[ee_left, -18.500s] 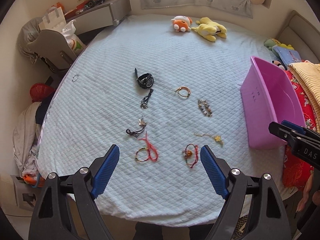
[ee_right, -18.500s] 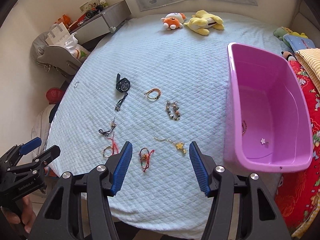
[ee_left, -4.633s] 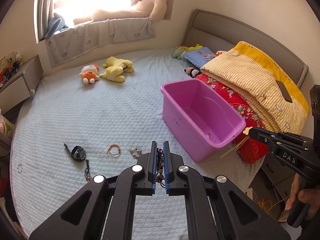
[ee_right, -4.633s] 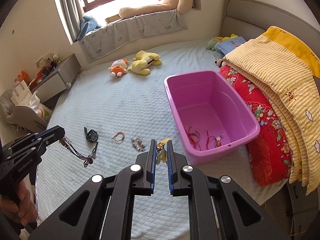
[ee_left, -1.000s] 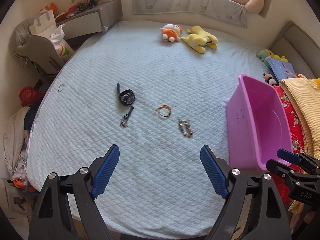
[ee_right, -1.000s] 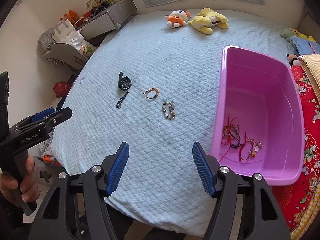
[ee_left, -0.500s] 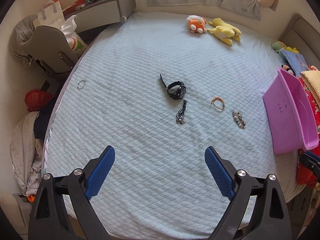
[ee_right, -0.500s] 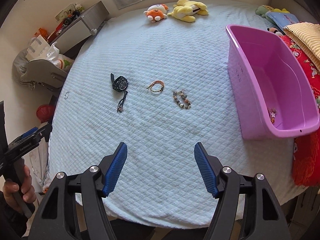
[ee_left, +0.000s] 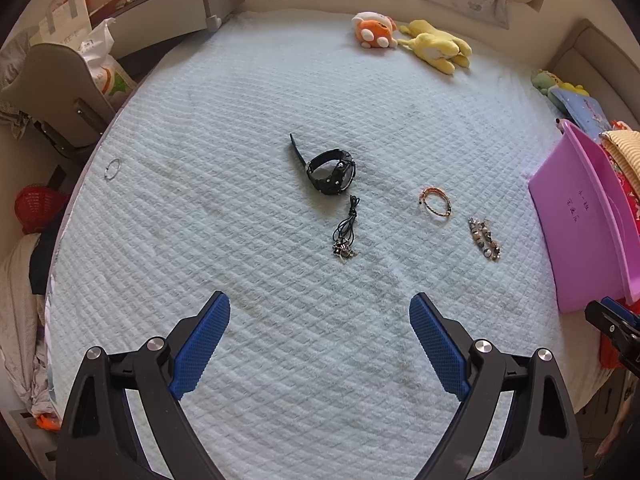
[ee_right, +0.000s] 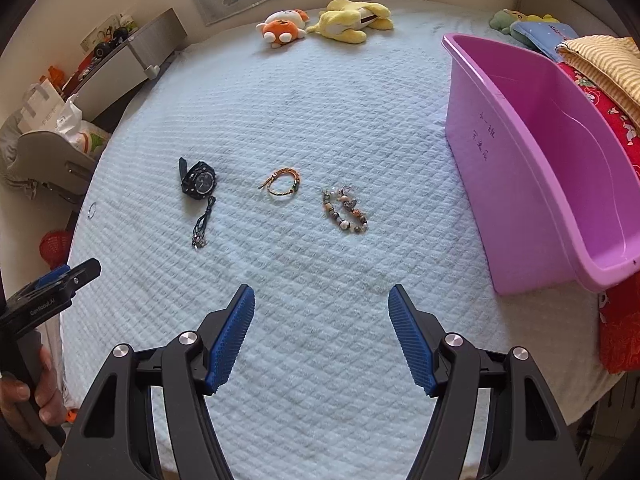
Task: Organize jewelry
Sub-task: 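Lower the right tool onto the beaded charm bracelet while the left tool approaches the black cord necklace, then close the right tool on the beaded bracelet while the left tool grips the black cord necklace, then lift and carry the beaded bracelet and black cord necklace toward the pink tub, then carry the black cord necklace in the left tool over the pink tub while the right tool follows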
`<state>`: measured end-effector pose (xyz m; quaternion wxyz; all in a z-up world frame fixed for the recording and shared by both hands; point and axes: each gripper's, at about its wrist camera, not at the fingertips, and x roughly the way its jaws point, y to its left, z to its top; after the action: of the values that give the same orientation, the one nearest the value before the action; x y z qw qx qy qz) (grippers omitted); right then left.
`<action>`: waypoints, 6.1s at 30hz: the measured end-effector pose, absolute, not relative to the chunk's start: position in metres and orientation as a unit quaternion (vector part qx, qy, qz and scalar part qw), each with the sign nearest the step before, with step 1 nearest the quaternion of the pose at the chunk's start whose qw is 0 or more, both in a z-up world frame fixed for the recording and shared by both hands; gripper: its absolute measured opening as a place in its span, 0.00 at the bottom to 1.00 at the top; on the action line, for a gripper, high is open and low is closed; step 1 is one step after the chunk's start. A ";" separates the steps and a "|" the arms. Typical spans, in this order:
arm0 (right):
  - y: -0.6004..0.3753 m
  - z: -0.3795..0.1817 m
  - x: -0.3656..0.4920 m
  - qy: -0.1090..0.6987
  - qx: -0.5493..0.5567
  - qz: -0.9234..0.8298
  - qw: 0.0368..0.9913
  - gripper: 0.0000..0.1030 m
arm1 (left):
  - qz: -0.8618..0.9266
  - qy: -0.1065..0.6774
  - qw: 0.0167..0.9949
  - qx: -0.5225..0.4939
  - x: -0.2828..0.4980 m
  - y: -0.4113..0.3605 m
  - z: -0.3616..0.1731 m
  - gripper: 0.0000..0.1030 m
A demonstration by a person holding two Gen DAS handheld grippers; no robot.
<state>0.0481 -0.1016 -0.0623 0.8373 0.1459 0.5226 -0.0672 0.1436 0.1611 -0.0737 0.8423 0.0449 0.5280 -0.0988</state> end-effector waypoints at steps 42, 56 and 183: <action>-0.132 -0.240 0.179 0.519 0.088 -0.048 0.849 0.65 | -0.095 0.518 0.847 0.077 0.258 0.082 -0.241 0.87; -0.127 -0.248 0.189 0.508 0.070 -0.051 0.857 0.65 | -0.096 0.519 0.846 0.075 0.263 0.082 -0.264 0.93; -0.221 0.056 0.019 0.446 0.152 -0.111 0.875 0.00 | -0.276 0.485 0.824 0.103 0.104 -0.072 0.039 0.06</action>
<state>0.0185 -0.2214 0.0558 0.8751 0.1517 0.4459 -0.1114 0.1038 -0.0723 0.0392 0.8236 0.1035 0.4845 -0.2759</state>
